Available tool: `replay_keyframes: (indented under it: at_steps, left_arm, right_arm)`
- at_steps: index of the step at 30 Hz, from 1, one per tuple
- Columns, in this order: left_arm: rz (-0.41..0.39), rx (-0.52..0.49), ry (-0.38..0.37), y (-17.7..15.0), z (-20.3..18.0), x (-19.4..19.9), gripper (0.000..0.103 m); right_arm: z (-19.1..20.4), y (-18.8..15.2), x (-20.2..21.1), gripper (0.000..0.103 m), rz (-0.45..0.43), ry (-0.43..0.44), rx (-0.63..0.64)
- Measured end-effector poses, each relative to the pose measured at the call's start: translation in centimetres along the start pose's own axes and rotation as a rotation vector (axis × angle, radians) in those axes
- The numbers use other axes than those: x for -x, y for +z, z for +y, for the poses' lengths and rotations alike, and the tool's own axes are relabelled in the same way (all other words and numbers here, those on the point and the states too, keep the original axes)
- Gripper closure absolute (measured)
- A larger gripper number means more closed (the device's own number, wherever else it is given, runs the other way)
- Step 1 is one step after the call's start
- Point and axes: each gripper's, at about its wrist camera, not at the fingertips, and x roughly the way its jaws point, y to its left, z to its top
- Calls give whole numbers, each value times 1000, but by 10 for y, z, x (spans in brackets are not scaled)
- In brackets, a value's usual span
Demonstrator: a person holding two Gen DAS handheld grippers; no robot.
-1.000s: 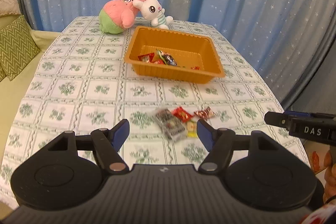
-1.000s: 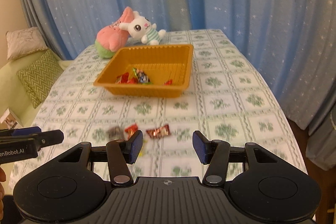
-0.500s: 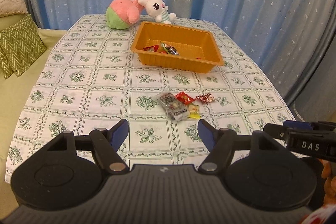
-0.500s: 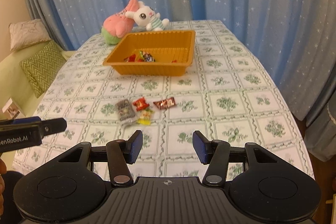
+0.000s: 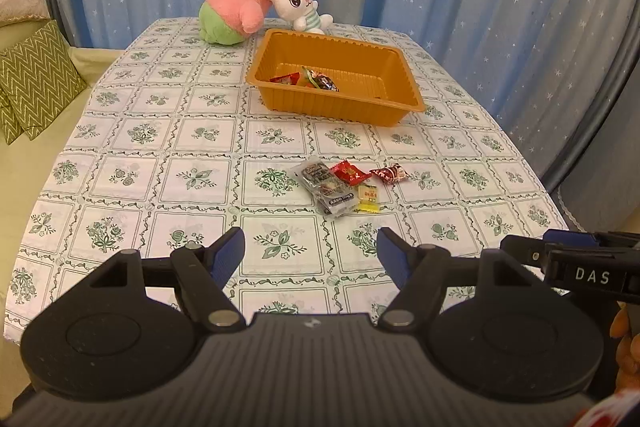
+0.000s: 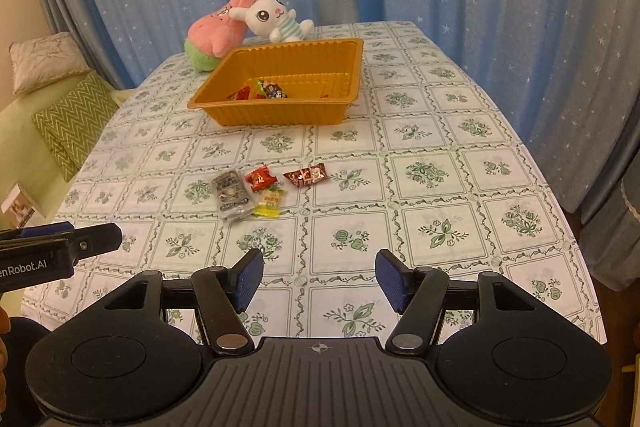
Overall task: Organize snacks
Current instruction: 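Withdraw both tools from the tray back toward the candy pile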
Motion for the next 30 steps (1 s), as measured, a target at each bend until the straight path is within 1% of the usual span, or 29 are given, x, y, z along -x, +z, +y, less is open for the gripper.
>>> replay_keyframes:
  at_steps: [7, 14, 22, 30]
  left_arm:
    - [7, 8, 0, 0, 1, -9, 33]
    - [16, 22, 7, -2, 0, -28, 33]
    - [28, 38, -10, 5, -4, -64, 33]
    - [42, 56, -13, 15, -12, -111, 35]
  right_arm:
    - [-2, -1, -6, 41, -1, 2, -14]
    - [-8, 0, -19, 41, -8, 6, -39]
    - [-17, 2, -42, 41, -4, 1, -61]
    - [-29, 5, -68, 41, -1, -13, -82]
